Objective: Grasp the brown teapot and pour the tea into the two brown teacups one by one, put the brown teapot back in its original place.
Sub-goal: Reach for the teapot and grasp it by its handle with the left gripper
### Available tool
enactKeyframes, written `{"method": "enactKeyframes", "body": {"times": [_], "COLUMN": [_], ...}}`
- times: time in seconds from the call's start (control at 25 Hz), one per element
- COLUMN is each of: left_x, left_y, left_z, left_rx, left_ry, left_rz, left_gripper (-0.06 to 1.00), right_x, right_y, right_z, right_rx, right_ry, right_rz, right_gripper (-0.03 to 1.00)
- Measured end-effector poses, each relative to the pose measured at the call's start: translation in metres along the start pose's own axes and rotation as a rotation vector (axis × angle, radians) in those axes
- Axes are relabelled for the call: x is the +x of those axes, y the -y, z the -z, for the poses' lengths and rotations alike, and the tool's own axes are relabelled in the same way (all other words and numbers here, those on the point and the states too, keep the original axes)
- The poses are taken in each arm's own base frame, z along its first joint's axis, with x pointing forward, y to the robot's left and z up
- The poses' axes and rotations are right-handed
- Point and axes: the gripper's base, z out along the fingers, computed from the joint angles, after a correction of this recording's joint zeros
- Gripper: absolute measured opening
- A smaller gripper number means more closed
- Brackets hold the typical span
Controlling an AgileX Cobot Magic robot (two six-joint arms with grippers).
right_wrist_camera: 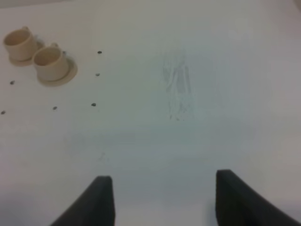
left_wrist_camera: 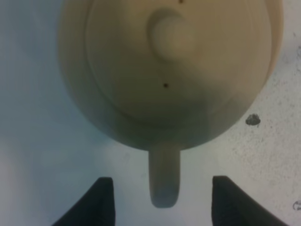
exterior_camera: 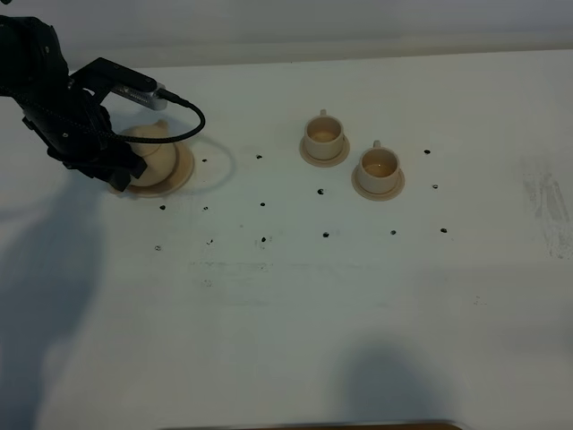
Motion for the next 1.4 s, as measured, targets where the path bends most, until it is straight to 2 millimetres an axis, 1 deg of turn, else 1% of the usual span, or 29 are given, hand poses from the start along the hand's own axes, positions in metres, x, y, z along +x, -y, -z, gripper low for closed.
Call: {"method": "enactKeyframes", "body": {"times": [0.16,0.4,0.76,0.96,1.28,1.36,1.4], "left_x": [-0.0015,-0.0018,-0.0034,-0.0056,-0.0052,-0.0056,-0.0056], "left_y": [-0.0005,-0.0007,-0.0006,0.003,0.0027,0.0025,0.0023], "left_z": [0.0,-0.0008,-0.0023,-0.0023,-0.0064,-0.0066,-0.007], "left_rx": [-0.006,-0.007,-0.004,0.001,0.003,0.001,0.0], "left_ry": [0.016,0.019,0.033,0.044,0.034,0.037,0.035], "left_rz": [-0.005,-0.042,-0.037,-0.039,-0.04,-0.041,-0.041], "left_gripper": [0.42,0.35,0.34,0.34,0.34,0.31,0.28], "right_x": [0.0,0.0,0.0,0.0,0.0,0.0,0.0], "right_y": [0.0,0.0,0.0,0.0,0.0,0.0,0.0], "right_z": [0.0,0.0,0.0,0.0,0.0,0.0,0.0], "right_rx": [0.0,0.0,0.0,0.0,0.0,0.0,0.0], "right_ry": [0.0,0.0,0.0,0.0,0.0,0.0,0.0], "right_rz": [0.0,0.0,0.0,0.0,0.0,0.0,0.0], "right_gripper": [0.49,0.49,0.49,0.49,0.49,0.49,0.49]}}
